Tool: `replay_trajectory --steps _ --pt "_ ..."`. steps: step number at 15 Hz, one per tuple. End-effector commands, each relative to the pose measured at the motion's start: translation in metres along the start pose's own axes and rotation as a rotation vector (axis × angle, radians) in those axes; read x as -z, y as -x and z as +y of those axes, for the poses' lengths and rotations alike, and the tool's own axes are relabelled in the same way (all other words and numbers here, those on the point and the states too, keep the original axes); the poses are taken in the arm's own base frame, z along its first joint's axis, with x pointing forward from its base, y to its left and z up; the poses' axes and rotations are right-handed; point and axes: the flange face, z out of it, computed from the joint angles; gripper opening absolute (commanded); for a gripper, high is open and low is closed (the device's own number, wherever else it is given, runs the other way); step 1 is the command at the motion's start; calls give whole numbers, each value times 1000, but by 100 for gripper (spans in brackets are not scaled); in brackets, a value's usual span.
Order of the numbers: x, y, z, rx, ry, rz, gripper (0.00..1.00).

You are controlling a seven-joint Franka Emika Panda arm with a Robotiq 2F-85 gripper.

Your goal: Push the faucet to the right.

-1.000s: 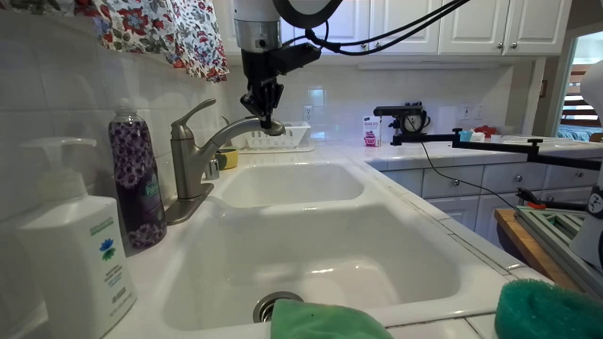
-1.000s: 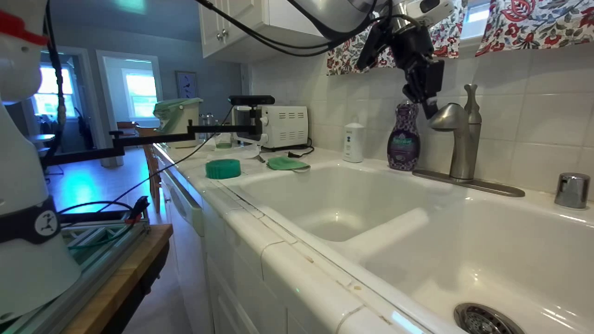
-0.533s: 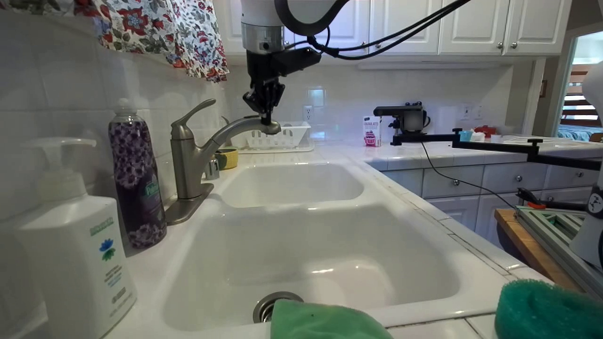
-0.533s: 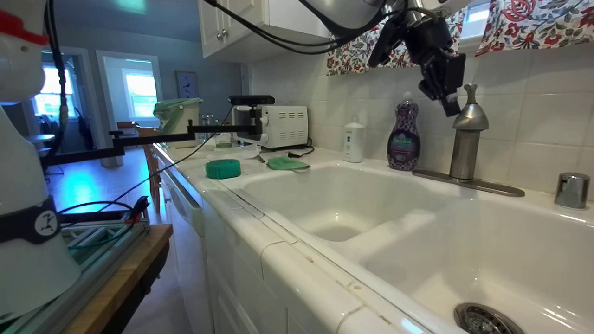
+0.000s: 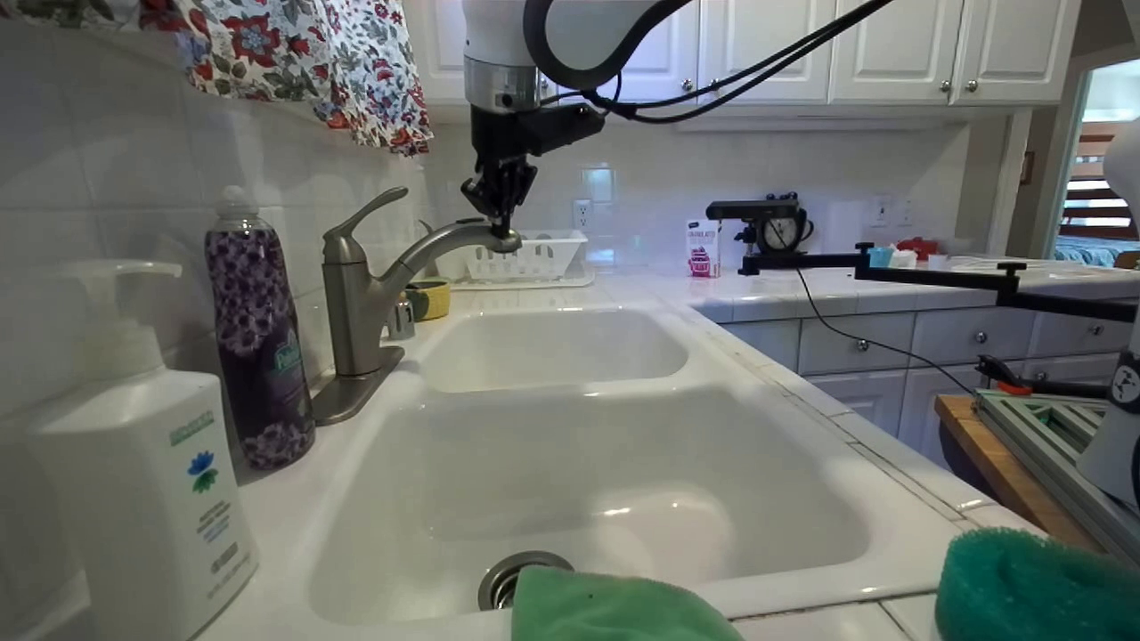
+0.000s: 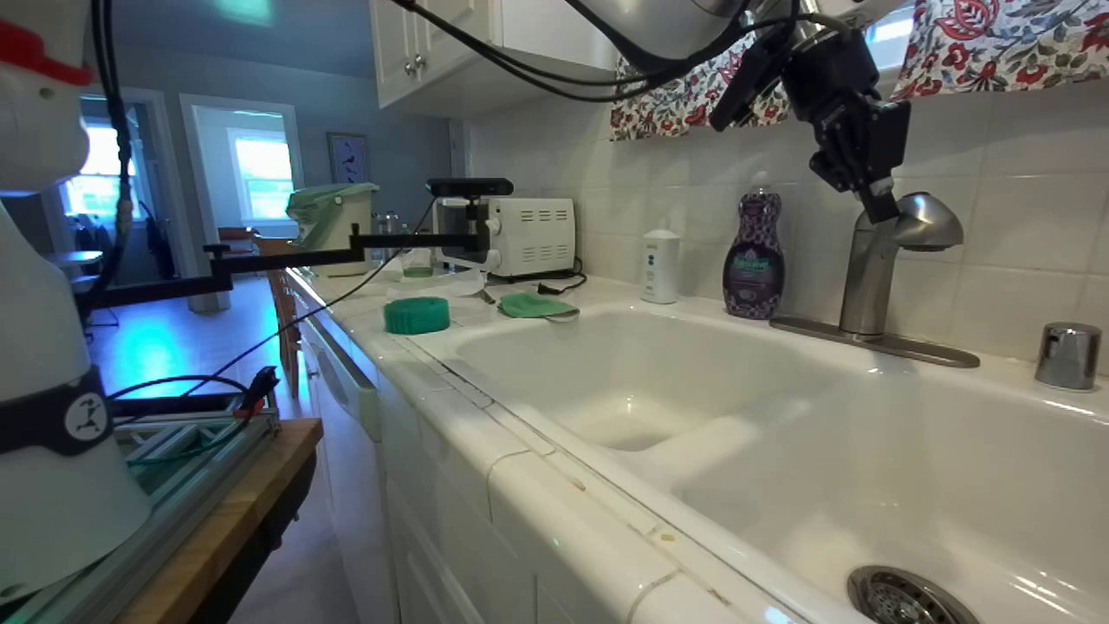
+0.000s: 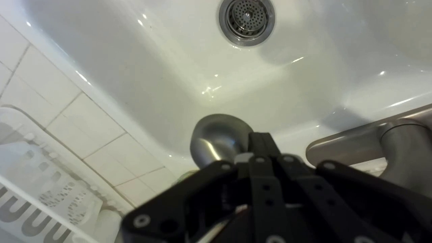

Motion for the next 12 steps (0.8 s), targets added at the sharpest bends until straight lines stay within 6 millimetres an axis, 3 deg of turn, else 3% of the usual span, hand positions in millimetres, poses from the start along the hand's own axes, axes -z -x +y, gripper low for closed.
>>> replay_trajectory --steps 1,8,12 --pt "-8 -4 3 34 4 32 0" --pt "-5 -2 -2 54 -2 43 0" --pt "37 15 -18 93 -35 5 0"
